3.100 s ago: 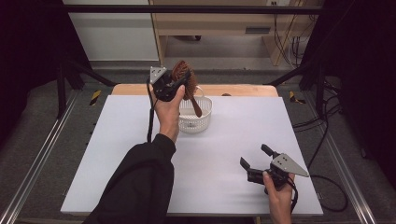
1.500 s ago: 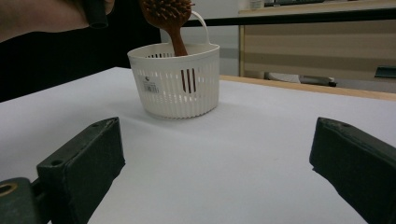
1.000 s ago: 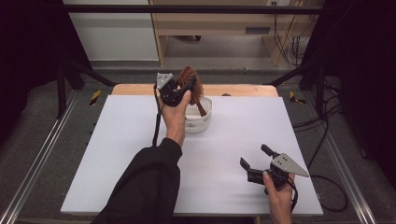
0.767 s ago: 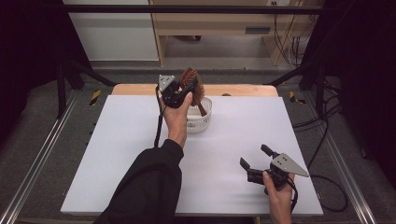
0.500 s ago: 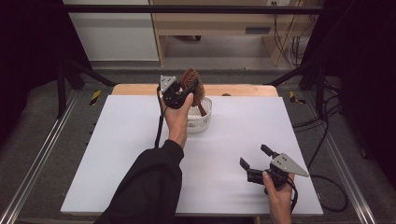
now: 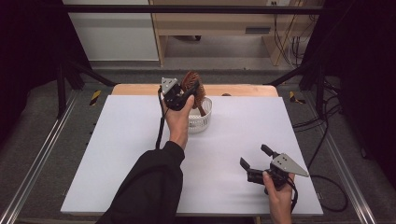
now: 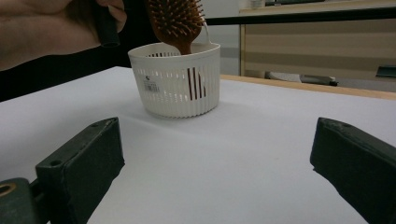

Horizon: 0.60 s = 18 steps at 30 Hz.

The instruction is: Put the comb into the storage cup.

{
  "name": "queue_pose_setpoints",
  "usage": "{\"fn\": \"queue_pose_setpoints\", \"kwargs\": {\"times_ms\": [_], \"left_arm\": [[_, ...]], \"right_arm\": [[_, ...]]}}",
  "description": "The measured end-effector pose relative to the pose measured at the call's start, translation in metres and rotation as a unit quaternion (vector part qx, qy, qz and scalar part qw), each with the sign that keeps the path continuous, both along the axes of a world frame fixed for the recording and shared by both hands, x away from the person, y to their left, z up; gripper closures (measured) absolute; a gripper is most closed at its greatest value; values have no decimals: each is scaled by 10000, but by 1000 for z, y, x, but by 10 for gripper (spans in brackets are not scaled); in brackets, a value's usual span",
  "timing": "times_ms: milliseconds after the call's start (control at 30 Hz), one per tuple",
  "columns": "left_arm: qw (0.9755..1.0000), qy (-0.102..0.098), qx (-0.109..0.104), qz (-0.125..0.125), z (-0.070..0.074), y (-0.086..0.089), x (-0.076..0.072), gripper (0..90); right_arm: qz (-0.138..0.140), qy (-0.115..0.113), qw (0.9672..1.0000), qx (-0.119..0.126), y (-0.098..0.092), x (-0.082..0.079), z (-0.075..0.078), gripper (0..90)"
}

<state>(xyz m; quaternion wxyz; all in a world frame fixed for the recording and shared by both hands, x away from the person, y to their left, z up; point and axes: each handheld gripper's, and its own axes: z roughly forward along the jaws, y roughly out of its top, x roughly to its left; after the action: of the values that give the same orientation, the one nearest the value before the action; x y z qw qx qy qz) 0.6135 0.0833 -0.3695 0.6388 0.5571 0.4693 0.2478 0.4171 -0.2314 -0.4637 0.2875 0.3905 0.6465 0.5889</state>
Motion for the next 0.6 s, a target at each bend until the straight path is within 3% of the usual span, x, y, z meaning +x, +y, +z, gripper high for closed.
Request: {"fn": "queue_pose_setpoints", "kwargs": {"times_ms": [300, 600], "left_arm": [[10000, 29, 40, 2, -3, 2, 0, 495], [9995, 52, 292, -91, -1, 5, -1, 478]], "right_arm": [[-3, 11, 10000, 25, 0, 0, 0, 32], [10, 23, 10000, 20, 1, 1, 0, 32]]}}
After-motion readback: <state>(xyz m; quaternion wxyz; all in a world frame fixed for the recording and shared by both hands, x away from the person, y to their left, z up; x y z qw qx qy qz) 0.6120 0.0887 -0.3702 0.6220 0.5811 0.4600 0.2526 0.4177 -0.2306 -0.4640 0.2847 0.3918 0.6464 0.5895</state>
